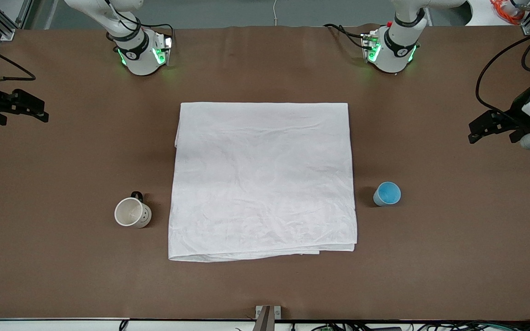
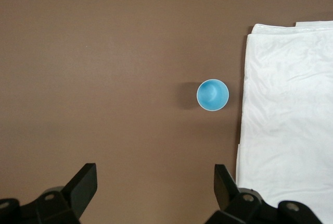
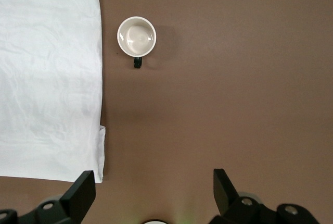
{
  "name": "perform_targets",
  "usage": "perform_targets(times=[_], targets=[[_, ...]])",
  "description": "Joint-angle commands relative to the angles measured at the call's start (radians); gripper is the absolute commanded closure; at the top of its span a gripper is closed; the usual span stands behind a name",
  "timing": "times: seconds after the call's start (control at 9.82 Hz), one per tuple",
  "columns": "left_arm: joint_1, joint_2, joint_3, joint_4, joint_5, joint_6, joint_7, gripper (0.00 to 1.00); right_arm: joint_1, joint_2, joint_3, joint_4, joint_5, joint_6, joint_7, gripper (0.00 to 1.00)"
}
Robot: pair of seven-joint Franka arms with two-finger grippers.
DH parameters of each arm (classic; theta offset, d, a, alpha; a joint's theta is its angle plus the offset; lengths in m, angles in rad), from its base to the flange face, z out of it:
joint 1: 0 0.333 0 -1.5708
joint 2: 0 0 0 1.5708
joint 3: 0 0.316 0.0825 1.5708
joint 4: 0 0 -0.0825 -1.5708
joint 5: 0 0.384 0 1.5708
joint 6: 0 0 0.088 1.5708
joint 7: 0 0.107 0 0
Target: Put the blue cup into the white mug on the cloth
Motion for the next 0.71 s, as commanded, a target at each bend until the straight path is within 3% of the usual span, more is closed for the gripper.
perform_targets(times=[0.0,0.61], targets=[[-0.001,-0.018,0.004,-0.007,-0.015,-0.010,0.018,0.01,0.003,-0.030,-0.001,-0.033,-0.002,0.015,-0.006,0.00],[-0.003,0.060,0.007,0.022,-0.061,-0.019,0.010,0.01,0.047,-0.021,0.002,-0.036,0.004,0.047,0.004,0.00]])
